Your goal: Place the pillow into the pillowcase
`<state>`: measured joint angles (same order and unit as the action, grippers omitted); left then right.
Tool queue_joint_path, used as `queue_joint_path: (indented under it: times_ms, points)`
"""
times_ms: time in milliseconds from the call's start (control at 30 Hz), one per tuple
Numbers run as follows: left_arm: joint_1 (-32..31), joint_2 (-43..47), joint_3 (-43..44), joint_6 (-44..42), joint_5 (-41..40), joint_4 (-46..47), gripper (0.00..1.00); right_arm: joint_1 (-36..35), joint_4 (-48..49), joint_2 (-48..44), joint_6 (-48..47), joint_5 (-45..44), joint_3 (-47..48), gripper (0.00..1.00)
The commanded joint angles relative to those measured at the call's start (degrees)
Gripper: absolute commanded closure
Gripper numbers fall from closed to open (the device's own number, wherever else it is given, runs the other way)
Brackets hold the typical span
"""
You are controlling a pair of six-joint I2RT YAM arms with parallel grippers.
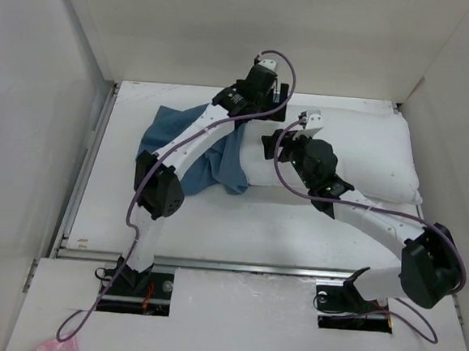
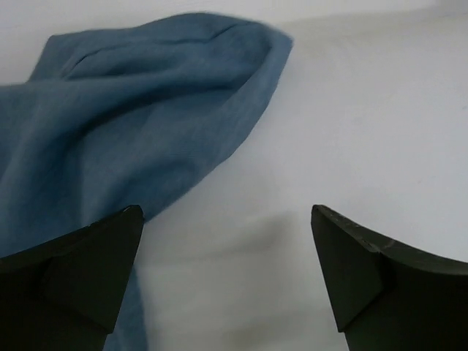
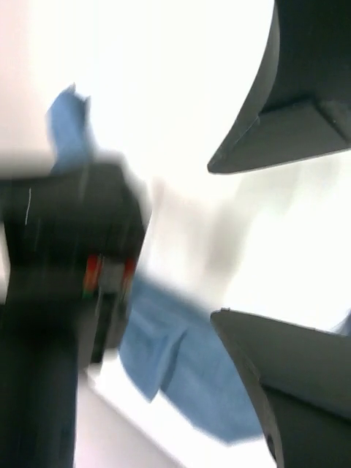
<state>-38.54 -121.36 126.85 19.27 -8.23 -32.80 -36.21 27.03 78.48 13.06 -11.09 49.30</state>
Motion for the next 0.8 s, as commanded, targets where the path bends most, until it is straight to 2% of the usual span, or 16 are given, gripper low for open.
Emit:
queue_joint_path:
  times_ms: [0,33,133,200,233,267,400,633,700,767]
  points:
    - [-0.3,11.3,-5.5,2.0,-4.9,-0.7,0.00,-0.4,-9.3,-3.1,-2.0,-6.7,0.9,0.17]
    - [-0.3,13.7,-7.8,2.5,-7.3,0.0,0.00,-0.4,-10.8,-3.9,-5.8,-5.6,0.9,0.10]
    - [-1.4,23.4,-18.5,3.7,-11.5,2.7,0.00,-0.4,-18.6,-5.6,-11.7,-2.7,2.5,0.08]
    - [-1.9,28.0,-24.7,5.5,-12.2,4.2,0.00,-0.4,-20.8,-5.6,-12.5,0.0,3.2,0.04]
    - [-2.4,31.7,-30.9,6.2,-13.0,5.7,0.00,-0.4,-20.8,-6.1,-12.5,1.0,3.2,0.04]
    - [-2.4,33.1,-33.7,7.8,-13.0,6.2,0.00,-0.4,-20.8,-6.1,-12.0,2.1,3.2,0.00]
    - [-2.4,34.8,-43.1,11.8,-13.0,5.6,0.00,-0.9,-20.3,-4.4,-11.5,6.3,4.8,0.00]
    - [-2.4,27.8,-42.8,11.8,-12.5,6.3,0.01,-0.9,-19.0,3.6,-14.5,7.9,9.1,0.00]
    - [-2.4,24.9,-41.5,11.8,-14.6,5.6,0.07,-0.9,-19.0,7.5,-14.5,5.7,10.5,0.00]
    - [-1.5,23.0,-40.8,13.8,-17.1,4.6,0.20,-0.9,-18.2,9.6,-14.5,2.1,11.3,0.00]
